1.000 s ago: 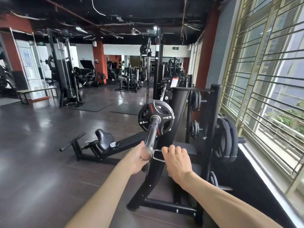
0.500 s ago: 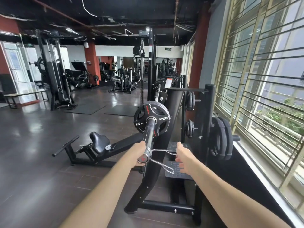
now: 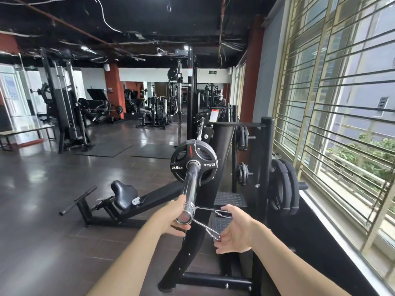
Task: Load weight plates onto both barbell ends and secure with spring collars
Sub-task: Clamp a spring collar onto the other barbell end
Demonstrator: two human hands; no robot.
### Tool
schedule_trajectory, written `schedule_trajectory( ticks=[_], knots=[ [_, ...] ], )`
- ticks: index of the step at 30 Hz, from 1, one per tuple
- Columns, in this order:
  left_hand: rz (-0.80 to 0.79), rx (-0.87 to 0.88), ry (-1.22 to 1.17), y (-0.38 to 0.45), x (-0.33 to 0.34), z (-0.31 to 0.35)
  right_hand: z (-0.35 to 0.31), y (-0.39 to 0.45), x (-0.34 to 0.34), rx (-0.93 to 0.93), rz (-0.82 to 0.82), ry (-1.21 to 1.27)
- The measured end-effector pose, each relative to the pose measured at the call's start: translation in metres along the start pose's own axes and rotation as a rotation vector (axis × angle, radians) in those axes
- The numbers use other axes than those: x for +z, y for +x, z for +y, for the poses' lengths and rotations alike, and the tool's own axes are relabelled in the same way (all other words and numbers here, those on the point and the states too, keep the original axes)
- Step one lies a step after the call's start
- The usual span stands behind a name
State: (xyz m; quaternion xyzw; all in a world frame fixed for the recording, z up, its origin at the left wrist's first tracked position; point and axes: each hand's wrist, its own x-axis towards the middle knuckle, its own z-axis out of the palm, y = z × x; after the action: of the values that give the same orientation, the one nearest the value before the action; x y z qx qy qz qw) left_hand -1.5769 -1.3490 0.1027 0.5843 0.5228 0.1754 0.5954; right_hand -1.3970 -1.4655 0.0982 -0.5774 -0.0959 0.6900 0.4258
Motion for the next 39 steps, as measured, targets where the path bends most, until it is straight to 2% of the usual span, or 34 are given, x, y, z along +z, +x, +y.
schedule_trajectory(
  ticks=[4,7,10,12,15,19,21,26,32,39],
  knots=[
    [-0.004,-0.010,-0.029,0.001,0.001,-0.002,0.000,0.012,-0.004,-0.019,0.118,-0.164],
    [-0.037,-0.014,-0.062,0.001,-0.001,-0.003,0.001,0.022,-0.006,-0.019,0.214,-0.195],
    [-0.062,-0.003,-0.070,-0.003,-0.005,-0.002,0.003,0.025,-0.003,-0.038,0.238,-0.209],
    [-0.083,-0.013,0.013,-0.005,-0.009,-0.002,0.005,0.025,-0.004,-0.035,0.195,-0.205],
    [-0.056,-0.020,0.151,-0.007,-0.012,0.002,0.002,0.023,-0.010,-0.016,0.043,-0.138],
    [-0.038,0.000,0.118,-0.005,-0.008,0.006,0.002,0.013,-0.009,0.002,-0.091,-0.026],
    [-0.020,0.018,0.144,-0.006,-0.005,0.007,0.003,0.015,-0.010,0.005,-0.081,-0.012],
    [-0.031,0.024,0.186,-0.005,-0.002,0.006,0.010,0.031,-0.010,-0.001,0.031,-0.159],
    [-0.189,-0.036,0.334,-0.005,-0.016,0.011,0.018,0.044,0.001,-0.116,0.266,-0.115],
    [-0.159,-0.023,-0.035,0.039,-0.008,0.008,-0.016,0.052,0.001,-0.182,0.384,-0.138]
  ],
)
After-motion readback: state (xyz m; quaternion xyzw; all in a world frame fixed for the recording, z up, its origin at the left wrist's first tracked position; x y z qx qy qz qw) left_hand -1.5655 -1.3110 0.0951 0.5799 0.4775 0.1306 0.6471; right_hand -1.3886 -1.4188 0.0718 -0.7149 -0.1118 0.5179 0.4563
